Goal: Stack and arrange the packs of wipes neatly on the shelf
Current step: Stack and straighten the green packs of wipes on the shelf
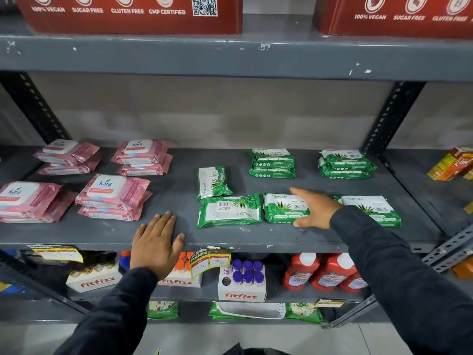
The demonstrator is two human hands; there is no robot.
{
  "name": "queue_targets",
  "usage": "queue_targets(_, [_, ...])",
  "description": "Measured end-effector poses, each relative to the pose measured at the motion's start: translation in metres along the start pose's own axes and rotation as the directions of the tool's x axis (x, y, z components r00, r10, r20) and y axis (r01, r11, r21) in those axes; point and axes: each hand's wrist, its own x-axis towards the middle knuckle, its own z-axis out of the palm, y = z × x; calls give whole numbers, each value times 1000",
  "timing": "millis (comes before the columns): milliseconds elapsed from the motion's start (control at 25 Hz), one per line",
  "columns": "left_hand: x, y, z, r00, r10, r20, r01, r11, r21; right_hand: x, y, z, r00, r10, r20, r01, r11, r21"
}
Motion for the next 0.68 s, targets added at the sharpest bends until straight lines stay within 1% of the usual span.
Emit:
queue_targets(160, [-1, 0, 0, 1000, -1, 0, 1, 1000, 2, -1, -4, -1, 1000, 1, -9, -1, 1000, -24])
queue_targets(280, [0, 0, 0, 1000, -1, -1, 1, 1000, -3, 1, -20, -5, 992, -90, -93, 91, 996, 12])
queue_targets(360, [0, 2, -1, 1000, 3, -1, -3, 1000, -3, 7, -40, -3, 978, -171, -121, 174, 985, 17])
queue_targets(440, [-1, 2, -1, 1000, 5, 0, -5, 1000, -9, 16, -65, 4, 968, -239, -80, 236, 971, -41])
queue_targets(520, [-1, 2, -2, 1000, 6, 6, -6, 1000, -8, 25, -87, 16, 961, -275, -24, 271, 957, -109])
queue_targets(680, [0, 2, -3, 1000, 11, 21, -11, 1000, -6, 43, -114, 29, 967, -253, 32, 255, 954, -159])
